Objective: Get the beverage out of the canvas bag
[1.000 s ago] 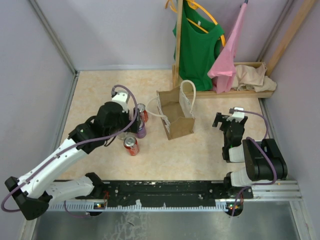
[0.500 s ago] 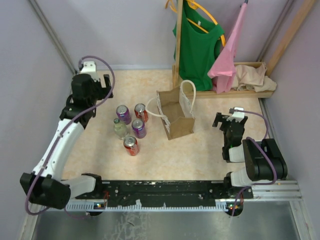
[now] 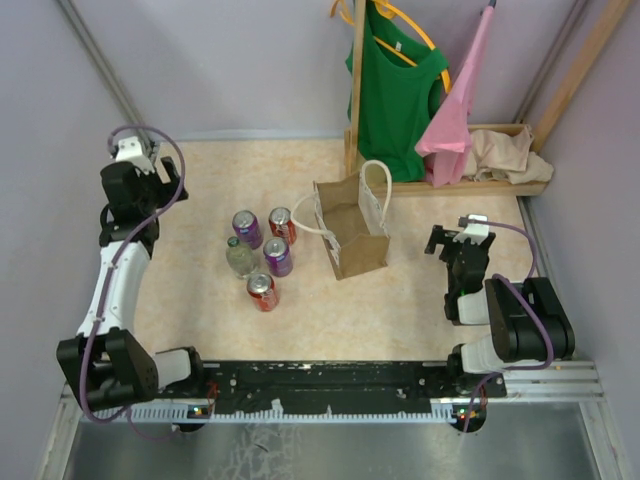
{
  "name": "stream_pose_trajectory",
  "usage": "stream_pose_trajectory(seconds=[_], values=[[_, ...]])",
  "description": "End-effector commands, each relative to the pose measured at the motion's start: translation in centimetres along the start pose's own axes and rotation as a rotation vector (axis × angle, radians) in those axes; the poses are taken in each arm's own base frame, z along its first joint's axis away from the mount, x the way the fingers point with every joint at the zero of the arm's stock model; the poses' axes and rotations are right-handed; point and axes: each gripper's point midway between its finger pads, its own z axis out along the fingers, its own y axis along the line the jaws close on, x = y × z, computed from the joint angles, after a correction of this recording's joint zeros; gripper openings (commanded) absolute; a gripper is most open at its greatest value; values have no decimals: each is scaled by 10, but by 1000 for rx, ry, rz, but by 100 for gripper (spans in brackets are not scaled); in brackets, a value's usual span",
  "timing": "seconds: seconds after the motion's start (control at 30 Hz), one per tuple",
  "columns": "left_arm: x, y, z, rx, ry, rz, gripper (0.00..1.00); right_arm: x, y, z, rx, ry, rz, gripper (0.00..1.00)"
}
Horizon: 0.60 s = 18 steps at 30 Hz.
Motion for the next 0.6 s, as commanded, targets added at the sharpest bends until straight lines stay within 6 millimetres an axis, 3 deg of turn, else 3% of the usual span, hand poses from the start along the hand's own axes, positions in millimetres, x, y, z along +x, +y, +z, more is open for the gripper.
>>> stream_pose_trajectory(seconds=[0.0,0.17,0.57], values=[[-12,-16,-14,90,-134,-40,100,-22,1,7,0,-72,15,99],[-24,-2,-29,18,-210,-30,100,-21,1,7,1,-71,14,99],[-37,6,-46,-36,-280,-50,100,-21,1,6,0,-70,13,99]])
